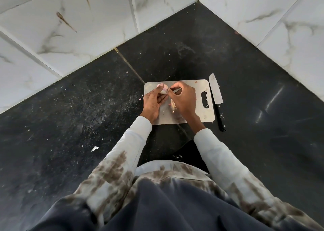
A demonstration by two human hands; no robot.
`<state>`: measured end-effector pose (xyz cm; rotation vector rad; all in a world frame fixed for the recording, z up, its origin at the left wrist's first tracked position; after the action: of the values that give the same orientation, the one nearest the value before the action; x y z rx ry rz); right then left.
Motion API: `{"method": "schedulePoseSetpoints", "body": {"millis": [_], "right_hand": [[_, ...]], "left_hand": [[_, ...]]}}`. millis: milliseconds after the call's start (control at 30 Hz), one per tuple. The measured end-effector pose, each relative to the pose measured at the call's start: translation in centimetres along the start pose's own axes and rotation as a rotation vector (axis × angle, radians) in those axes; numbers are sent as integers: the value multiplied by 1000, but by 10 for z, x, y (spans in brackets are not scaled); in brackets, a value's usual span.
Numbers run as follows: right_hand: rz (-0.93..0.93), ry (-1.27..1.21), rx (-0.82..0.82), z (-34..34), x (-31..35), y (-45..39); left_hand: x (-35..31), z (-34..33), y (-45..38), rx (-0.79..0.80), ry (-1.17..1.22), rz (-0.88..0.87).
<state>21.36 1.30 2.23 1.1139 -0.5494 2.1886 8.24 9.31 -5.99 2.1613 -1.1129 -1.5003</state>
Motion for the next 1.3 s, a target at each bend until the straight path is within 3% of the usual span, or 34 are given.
{"method": "schedulePoseSetpoints", "body": {"millis": [533, 800, 1100, 1300], "right_hand": [[-123, -51, -11, -1, -27, -2], [-207, 128, 60, -5, -59, 0], [-252, 226, 55, 0, -62, -2], [-241, 206, 137, -4, -63, -4]], "left_hand": [[11, 4, 3, 6, 28, 92], [12, 15, -4, -40, -2, 74], [15, 13, -10, -16, 48, 62], [14, 12, -10, -9, 51, 46]]}}
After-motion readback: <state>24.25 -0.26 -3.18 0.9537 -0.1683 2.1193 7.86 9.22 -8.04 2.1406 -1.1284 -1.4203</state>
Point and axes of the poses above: each hand's wrist, its own y-axis away from the middle knuckle, its own z-axis out of the back of the hand, x = y × z, the point moved 10 cm from there along -y, towards the middle knuckle, and after that the axes turned 2 degrees about z, right-handed, at the moved point
